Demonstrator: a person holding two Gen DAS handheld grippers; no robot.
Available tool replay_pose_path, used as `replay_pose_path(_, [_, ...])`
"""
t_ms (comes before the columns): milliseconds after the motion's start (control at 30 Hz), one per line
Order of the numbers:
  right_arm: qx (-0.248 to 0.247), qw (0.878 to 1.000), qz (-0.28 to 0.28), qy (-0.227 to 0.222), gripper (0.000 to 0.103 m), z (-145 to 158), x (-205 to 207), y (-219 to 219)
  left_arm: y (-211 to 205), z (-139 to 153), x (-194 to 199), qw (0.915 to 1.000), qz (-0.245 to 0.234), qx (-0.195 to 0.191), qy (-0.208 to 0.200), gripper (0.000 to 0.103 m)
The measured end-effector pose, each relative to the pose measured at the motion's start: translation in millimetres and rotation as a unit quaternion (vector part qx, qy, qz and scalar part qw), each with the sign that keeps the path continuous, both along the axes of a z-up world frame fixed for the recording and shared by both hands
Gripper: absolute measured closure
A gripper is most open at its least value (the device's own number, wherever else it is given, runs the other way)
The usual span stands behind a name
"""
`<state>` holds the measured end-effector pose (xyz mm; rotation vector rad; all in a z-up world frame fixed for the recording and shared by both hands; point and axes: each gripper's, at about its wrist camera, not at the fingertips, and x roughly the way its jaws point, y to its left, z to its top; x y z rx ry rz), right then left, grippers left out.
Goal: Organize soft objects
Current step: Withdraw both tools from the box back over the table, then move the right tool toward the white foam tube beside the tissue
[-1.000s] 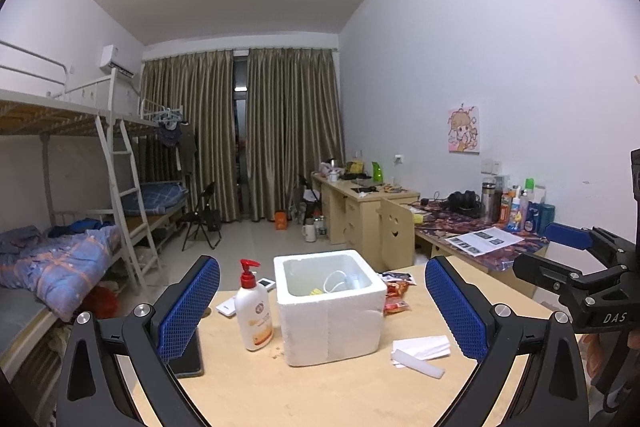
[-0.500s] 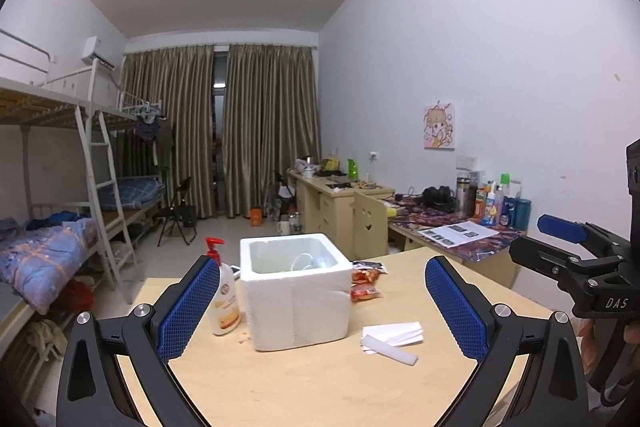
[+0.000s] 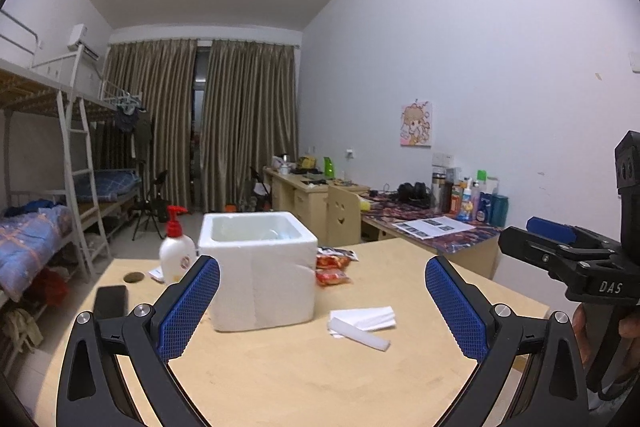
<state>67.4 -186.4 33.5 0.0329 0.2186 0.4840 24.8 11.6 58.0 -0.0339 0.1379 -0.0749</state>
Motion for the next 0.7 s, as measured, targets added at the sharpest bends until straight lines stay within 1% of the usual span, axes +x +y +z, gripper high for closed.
replay_pose_path(133, [0.005, 1.000, -0.008, 0.013, 0.000, -10, 2, -9, -6, -9, 2, 0.9999, -0.011, -0.004, 0.004, 0.000])
replay_pose_path(333, [0.008, 1.000, -0.016, 0.019, 0.000, -23, 2, -18, -8, -24, 6, 0.9997, -0.014, -0.020, 0.010, 0.000])
replay_pose_path(600, [0.017, 0.999, -0.021, 0.044, 0.000, -42, 11, -26, -9, -43, 24, 0.9986, -0.020, -0.030, 0.039, 0.000])
replay_pose_path(700, [0.013, 0.998, -0.027, 0.052, 0.000, -45, 18, -28, -11, -48, 30, 0.9983, -0.023, -0.025, 0.046, 0.000])
